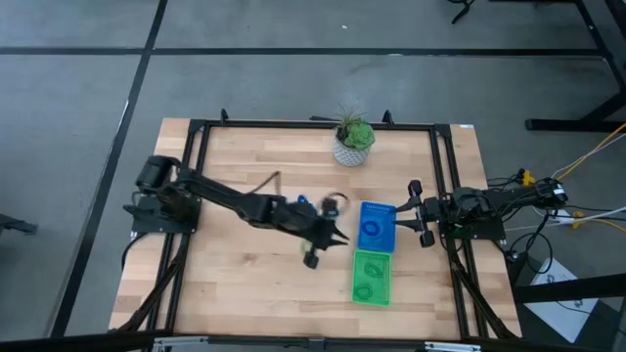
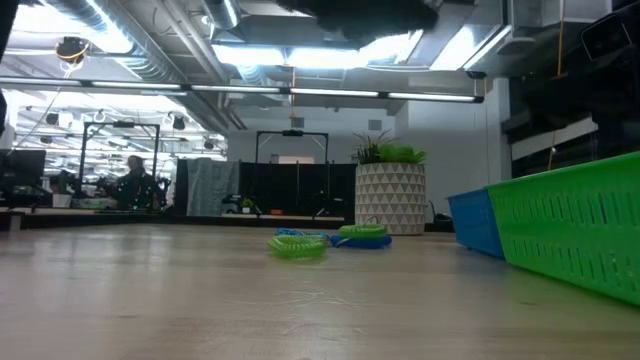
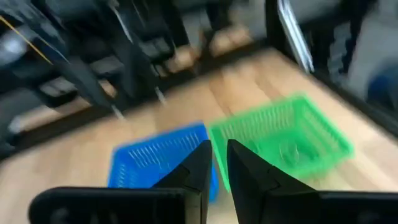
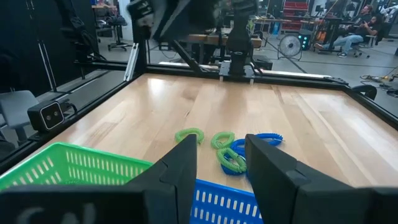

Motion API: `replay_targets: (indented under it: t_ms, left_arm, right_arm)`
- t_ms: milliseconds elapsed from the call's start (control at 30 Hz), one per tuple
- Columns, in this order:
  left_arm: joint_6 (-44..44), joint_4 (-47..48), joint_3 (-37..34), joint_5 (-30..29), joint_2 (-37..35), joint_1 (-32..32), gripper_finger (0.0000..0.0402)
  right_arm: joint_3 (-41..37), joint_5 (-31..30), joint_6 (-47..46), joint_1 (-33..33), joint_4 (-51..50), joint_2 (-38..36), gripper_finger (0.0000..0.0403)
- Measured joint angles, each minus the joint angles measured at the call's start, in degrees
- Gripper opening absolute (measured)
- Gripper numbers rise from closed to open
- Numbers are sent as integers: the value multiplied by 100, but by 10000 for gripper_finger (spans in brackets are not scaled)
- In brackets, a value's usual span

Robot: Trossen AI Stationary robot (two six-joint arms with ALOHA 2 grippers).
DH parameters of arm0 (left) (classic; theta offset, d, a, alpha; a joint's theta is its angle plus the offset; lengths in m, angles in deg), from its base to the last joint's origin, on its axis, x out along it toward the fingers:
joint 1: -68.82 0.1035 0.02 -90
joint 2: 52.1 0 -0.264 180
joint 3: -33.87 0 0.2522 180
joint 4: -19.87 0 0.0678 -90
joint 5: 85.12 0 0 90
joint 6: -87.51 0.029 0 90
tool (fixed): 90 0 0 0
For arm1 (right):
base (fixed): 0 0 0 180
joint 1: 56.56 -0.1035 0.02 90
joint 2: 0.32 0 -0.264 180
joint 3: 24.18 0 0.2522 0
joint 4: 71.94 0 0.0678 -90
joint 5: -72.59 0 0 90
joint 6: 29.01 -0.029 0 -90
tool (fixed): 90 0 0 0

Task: Sort spring keychains
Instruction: Put the blue spring keychain into the blue bin

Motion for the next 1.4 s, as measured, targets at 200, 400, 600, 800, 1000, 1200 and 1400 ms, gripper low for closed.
replay_targets:
  t_ms: [200,400,600,800,1000,1200,1400]
  left_arm:
    - [121,-2626,-1691,-869,-697,63,36]
    - [374,-4023,-2476,-1118,-1132,164,37]
    - [340,-3392,-2499,-1033,-1282,308,35]
    - [-28,-2973,-2499,-610,-1281,472,34]
    - [-59,-2275,-2495,-438,-1276,521,33]
    - [4,-849,-2050,-464,-1299,566,32]
    - [-242,491,-1606,-462,-1239,561,31]
  right_arm:
    - [0,0,0,0,2,-2,136]
    - [1,0,0,0,0,-2,136]
    - [2,0,0,2,0,0,136]
    - [0,0,0,0,0,-2,136]
    - [0,0,0,0,0,-2,136]
    - [1,0,0,1,0,-2,136]
    - [0,0,2,0,0,-2,136]
